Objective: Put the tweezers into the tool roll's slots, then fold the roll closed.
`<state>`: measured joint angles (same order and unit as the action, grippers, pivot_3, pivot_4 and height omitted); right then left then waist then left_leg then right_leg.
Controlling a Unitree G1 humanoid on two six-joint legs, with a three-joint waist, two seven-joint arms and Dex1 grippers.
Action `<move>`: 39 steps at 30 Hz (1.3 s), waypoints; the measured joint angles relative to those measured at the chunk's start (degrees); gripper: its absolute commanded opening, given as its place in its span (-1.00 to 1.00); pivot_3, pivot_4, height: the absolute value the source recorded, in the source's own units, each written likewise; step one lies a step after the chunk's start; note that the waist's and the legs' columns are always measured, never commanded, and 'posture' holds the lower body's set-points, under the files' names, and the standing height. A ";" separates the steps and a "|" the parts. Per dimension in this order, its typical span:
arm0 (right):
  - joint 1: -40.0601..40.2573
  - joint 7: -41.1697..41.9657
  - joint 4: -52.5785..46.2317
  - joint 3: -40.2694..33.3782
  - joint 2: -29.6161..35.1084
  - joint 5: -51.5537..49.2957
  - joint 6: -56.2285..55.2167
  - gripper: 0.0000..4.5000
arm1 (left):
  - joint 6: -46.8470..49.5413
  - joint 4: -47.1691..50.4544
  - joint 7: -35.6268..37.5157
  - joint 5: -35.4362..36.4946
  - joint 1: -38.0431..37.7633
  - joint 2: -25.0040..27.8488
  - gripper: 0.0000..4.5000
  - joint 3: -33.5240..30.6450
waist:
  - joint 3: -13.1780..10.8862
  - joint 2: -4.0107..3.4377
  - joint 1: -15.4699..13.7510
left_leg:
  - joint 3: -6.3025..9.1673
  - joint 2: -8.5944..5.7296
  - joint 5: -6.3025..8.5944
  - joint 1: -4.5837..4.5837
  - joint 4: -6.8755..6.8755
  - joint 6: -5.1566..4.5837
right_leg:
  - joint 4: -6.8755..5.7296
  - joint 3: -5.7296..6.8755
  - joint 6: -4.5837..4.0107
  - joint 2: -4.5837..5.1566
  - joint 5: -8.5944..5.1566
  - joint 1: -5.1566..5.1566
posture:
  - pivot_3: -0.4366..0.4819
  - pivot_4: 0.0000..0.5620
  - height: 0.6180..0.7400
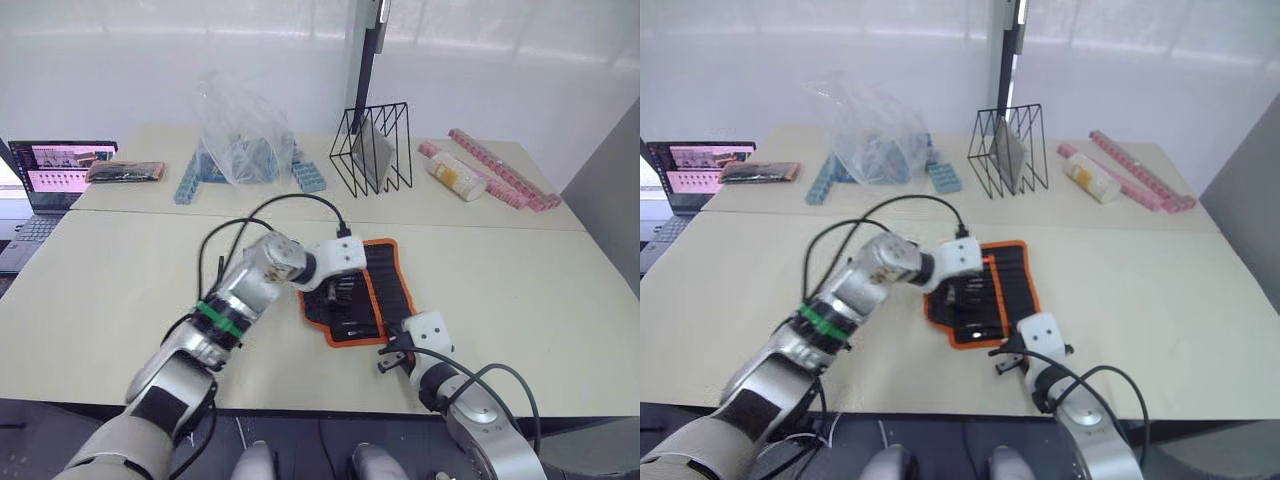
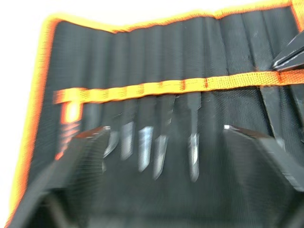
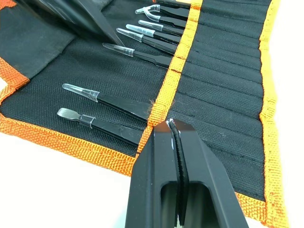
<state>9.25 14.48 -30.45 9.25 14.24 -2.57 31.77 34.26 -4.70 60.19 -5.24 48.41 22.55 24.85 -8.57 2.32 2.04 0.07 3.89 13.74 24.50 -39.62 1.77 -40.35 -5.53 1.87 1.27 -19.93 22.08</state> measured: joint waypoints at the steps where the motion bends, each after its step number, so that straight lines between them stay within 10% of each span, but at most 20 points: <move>1: -0.10 0.05 0.10 -0.05 0.01 -0.01 0.00 -1.00 | 2.22 3.21 0.04 1.46 -1.49 0.58 0.99 -1.74 | 0.00 0.00 0.03 | 0.00 -0.01 0.00 0.00 0.00 0.00 | 0.00 0.00 0.00 0.02 0.00 0.00 | -0.05 -0.47 0.08; 16: -1.74 3.02 1.96 -1.92 2.48 -1.06 -0.09 -1.00 | 12.01 24.50 -12.62 17.15 -37.96 9.91 0.99 -43.63 | 0.02 0.21 0.00 | -0.02 -0.03 0.01 -0.18 -0.10 0.03 | -0.38 0.10 -0.01 0.20 0.00 -0.01 | -0.05 -0.47 0.08; 26: -2.22 5.95 3.86 -3.40 4.41 -2.74 -0.51 -1.00 | -8.26 22.69 -11.33 21.61 -68.58 9.25 0.99 -67.91 | 0.12 0.37 -0.68 | -0.12 0.04 0.02 -0.44 -0.06 0.06 | -0.13 0.19 -0.17 0.35 -0.08 0.00 | -0.05 -0.47 0.08; 39: -2.63 8.27 4.39 -3.85 6.23 -3.33 -0.83 -1.00 | -21.86 12.16 -9.86 26.99 -75.46 8.95 0.99 -73.28 | 0.17 0.45 -1.11 | -0.15 0.07 0.04 -0.40 -0.04 0.07 | -0.02 0.21 -0.18 0.34 -0.08 0.04 | -0.05 -0.47 0.08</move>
<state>6.62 22.75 -26.06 5.40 20.47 -5.90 30.94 12.40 7.46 50.34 21.75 -27.05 31.50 -48.43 -8.40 2.77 0.94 -0.08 3.96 13.78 24.11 -39.65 1.84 -40.37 -5.32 1.69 1.61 -20.02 22.12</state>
